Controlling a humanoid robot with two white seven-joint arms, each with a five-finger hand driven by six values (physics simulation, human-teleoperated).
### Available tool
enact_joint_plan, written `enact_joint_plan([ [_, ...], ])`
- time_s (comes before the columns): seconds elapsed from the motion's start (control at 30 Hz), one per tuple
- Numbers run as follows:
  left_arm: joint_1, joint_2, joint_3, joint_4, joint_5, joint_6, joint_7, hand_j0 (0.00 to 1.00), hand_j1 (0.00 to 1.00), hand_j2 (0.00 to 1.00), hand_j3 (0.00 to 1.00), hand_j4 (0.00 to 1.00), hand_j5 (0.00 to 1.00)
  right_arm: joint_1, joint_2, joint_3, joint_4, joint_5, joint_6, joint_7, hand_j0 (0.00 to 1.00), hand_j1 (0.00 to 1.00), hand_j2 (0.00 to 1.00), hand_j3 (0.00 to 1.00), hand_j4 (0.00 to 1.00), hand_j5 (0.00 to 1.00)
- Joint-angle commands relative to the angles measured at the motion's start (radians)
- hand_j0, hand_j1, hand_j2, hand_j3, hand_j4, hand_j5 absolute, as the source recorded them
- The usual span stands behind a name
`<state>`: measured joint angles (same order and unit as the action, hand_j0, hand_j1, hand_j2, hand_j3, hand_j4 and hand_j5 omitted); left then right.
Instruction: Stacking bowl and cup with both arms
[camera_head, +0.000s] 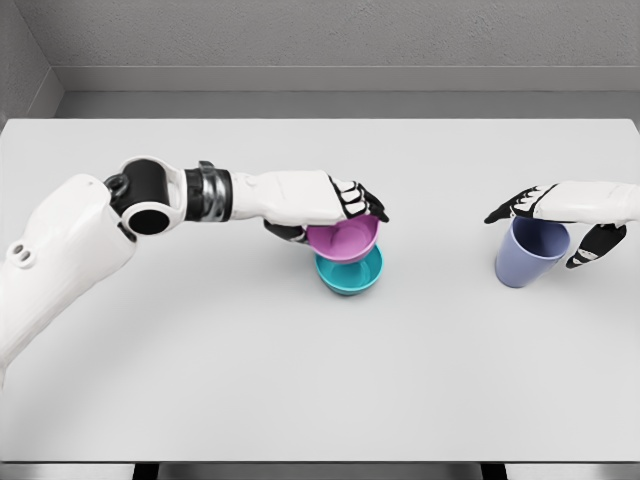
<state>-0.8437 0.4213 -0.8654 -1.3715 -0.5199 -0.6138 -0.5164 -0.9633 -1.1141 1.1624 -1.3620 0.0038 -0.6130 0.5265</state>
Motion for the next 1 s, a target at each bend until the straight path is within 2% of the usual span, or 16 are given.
enact_joint_plan([
  [0.0, 0.0, -0.007, -0.001, 0.003, -0.002, 0.003, 0.001, 0.52, 0.52, 0.52, 0.52, 0.52, 0.52, 0.0, 0.0, -0.001, 0.0, -0.005, 0.002, 0.0, 1.0, 1.0, 1.0, 1.0, 1.0, 1.0],
  [0.17, -0.006, -0.023, -0.029, 0.026, -0.015, 0.003, 0.001, 0.52, 0.52, 0.52, 0.52, 0.52, 0.52, 0.0, 0.0, -0.001, 0.0, -0.005, 0.002, 0.0, 1.0, 1.0, 1.0, 1.0, 1.0, 1.0],
  [0.43, -0.006, -0.022, -0.03, 0.038, -0.02, 0.003, 0.001, 0.53, 0.53, 0.53, 0.53, 0.53, 0.53, 0.0, 0.0, -0.001, 0.0, -0.007, 0.002, 0.0, 1.0, 1.0, 1.0, 1.0, 1.0, 1.0],
  [0.53, -0.006, -0.024, -0.03, 0.038, -0.023, 0.003, -0.001, 0.65, 0.65, 0.65, 0.65, 0.65, 0.65, 0.0, 0.0, -0.001, 0.0, -0.007, 0.002, 0.0, 1.0, 1.0, 1.0, 1.0, 1.0, 1.0],
  [0.57, -0.006, -0.024, -0.03, 0.038, -0.023, 0.003, 0.001, 0.75, 0.75, 0.75, 0.75, 0.75, 0.75, 0.0, 0.0, -0.001, 0.0, -0.007, 0.002, 0.0, 1.0, 1.0, 1.0, 1.0, 1.0, 1.0],
  [0.63, -0.005, -0.024, -0.03, 0.038, -0.023, 0.003, 0.003, 0.88, 0.88, 0.88, 0.88, 0.88, 0.88, 0.0, 0.0, -0.001, 0.001, -0.007, 0.002, 0.0, 1.0, 1.0, 1.0, 1.0, 1.0, 1.0],
  [0.7, -0.006, -0.024, -0.03, 0.038, -0.022, 0.003, 0.006, 0.93, 0.93, 0.93, 0.93, 0.93, 0.93, 0.0, 0.0, -0.001, 0.001, -0.007, 0.002, 0.0, 1.0, 1.0, 1.0, 1.0, 1.0, 1.0],
  [0.77, -0.006, -0.026, -0.03, 0.038, -0.023, 0.003, 0.006, 0.93, 0.93, 0.93, 0.93, 0.93, 0.93, 0.0, 0.0, -0.001, 0.001, -0.007, 0.002, 0.0, 1.0, 1.0, 1.0, 1.0, 1.0, 1.0],
  [0.83, -0.006, -0.035, -0.03, 0.038, -0.023, 0.003, 0.007, 1.0, 1.0, 1.0, 1.0, 1.0, 1.0, 0.0, 0.0, -0.001, 0.001, -0.007, 0.002, -0.002, 1.0, 1.0, 1.0, 1.0, 1.0, 1.0],
  [0.97, -0.006, -0.036, -0.03, 0.038, -0.023, 0.003, 0.009, 1.0, 1.0, 1.0, 1.0, 1.0, 1.0, 0.0, 0.0, -0.001, 0.001, -0.007, 0.002, 0.0, 1.0, 1.0, 1.0, 1.0, 1.0, 1.0],
])
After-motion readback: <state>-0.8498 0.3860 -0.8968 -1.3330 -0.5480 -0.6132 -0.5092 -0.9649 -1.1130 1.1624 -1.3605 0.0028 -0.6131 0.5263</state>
